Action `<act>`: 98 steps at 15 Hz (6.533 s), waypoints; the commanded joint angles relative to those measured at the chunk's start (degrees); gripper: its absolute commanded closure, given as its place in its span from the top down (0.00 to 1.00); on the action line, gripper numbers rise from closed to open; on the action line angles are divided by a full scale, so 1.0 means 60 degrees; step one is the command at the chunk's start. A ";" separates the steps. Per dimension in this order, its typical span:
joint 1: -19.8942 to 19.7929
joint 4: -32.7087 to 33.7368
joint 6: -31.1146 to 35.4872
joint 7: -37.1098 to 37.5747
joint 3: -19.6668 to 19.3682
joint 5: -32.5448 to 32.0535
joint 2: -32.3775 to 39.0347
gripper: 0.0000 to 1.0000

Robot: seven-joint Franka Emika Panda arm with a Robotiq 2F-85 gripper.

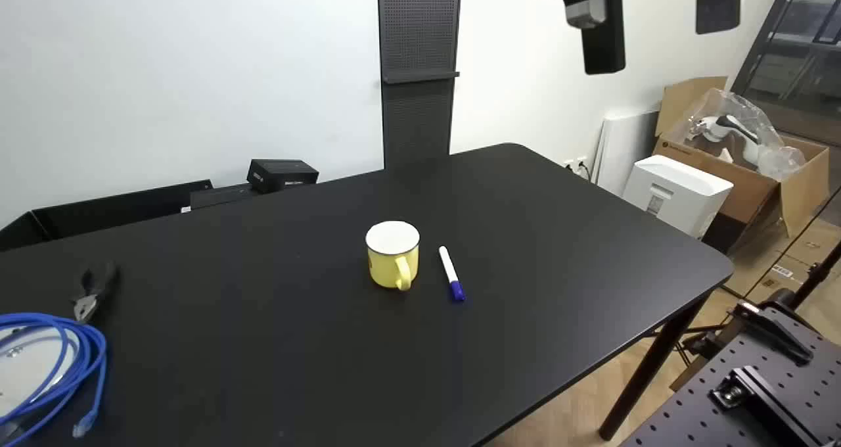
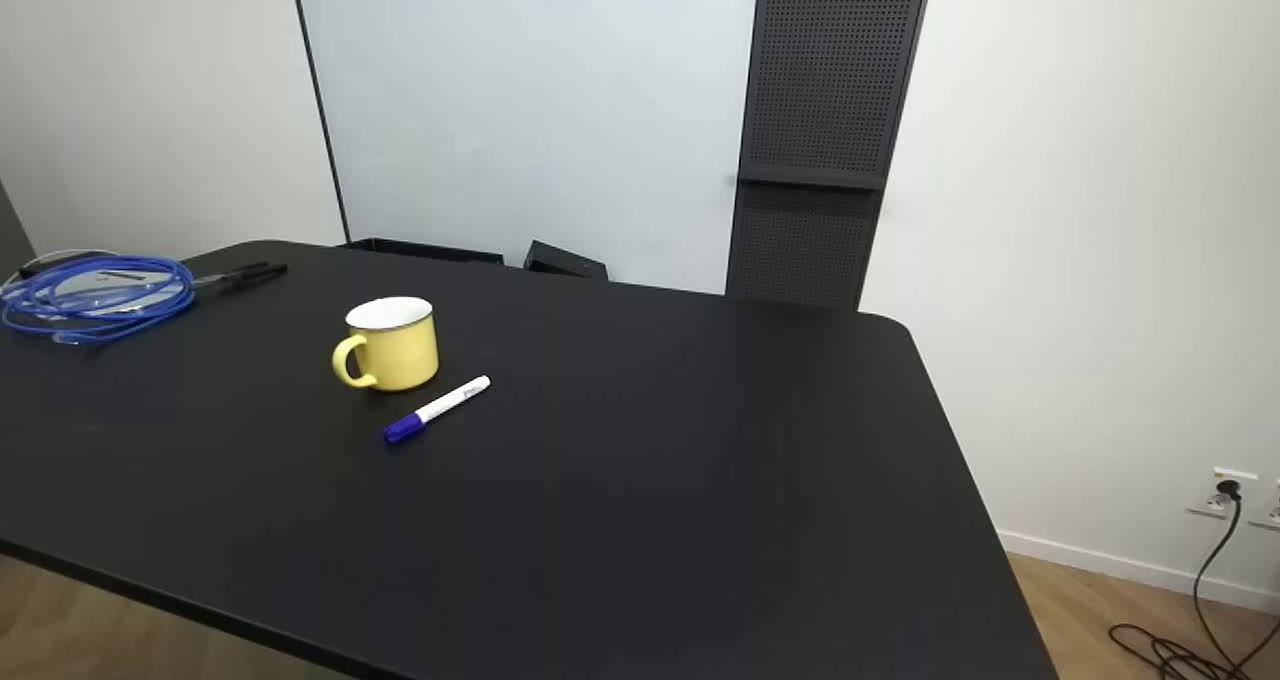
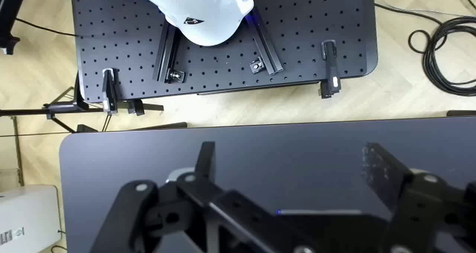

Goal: Put the marker in the yellow mug

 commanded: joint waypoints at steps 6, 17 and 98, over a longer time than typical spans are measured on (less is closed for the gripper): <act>0.0114 0.0015 0.0008 0.0052 -0.0084 -0.0040 0.0028 1.00; -0.0237 -0.0024 0.1013 0.0065 -0.0294 -0.0898 0.0140 1.00; -0.0216 -0.0111 1.0763 -0.2022 -0.2979 0.0401 0.9482 1.00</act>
